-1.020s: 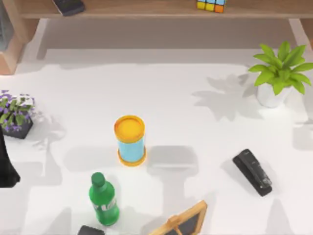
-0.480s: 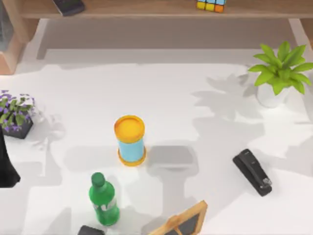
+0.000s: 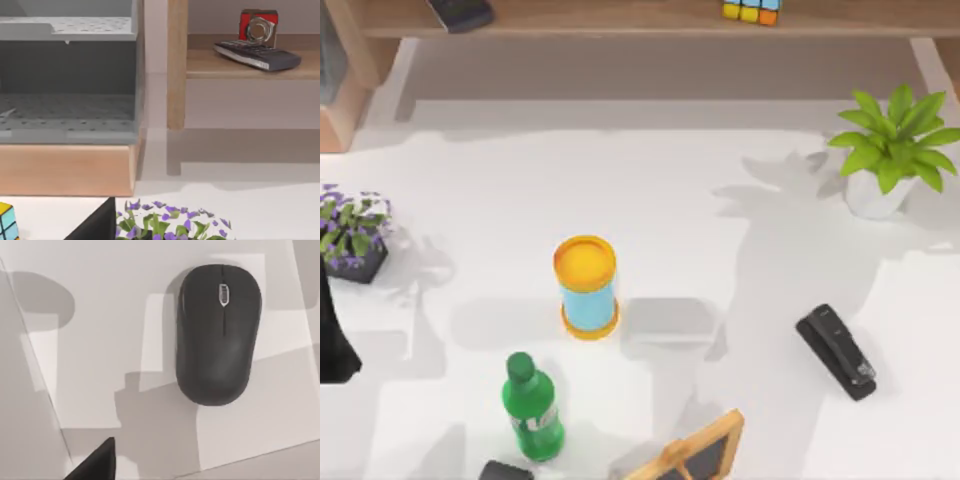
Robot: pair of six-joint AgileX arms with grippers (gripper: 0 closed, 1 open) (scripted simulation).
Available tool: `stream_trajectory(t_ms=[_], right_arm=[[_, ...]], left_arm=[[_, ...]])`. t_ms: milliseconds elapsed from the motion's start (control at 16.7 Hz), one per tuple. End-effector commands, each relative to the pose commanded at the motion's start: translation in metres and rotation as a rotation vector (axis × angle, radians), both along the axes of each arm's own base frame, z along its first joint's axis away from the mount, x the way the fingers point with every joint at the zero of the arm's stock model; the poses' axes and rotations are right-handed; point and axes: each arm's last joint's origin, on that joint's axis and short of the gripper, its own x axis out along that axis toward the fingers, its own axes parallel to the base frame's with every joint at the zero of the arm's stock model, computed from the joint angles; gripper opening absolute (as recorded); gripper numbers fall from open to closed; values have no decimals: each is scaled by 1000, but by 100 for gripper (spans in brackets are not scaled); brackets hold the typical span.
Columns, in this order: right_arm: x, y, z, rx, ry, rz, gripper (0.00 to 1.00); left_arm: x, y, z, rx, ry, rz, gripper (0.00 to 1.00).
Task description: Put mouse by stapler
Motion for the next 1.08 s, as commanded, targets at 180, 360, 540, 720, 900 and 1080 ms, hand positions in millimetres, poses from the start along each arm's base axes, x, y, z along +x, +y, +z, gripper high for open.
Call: stream_trajectory(t_ms=[180,360,540,720,900,1080], right_arm=[[21,-12,-37,32,72,-14,100],[33,-12,-59,53,99,-16,100],[36,-11,-62,57,99,-16,100],[35,-13,-62,57,101,-18,100],[29,-13,-48,54,102,-22,100],[13,0,-1,45,88,-31,100]], left_arm=[[0,0,0,0,0,0,100],[0,0,0,0,0,0,100],[0,0,0,0,0,0,100],[0,0,0,0,0,0,100],[0,0,0,0,0,0,100],[0,0,0,0,0,0,100]])
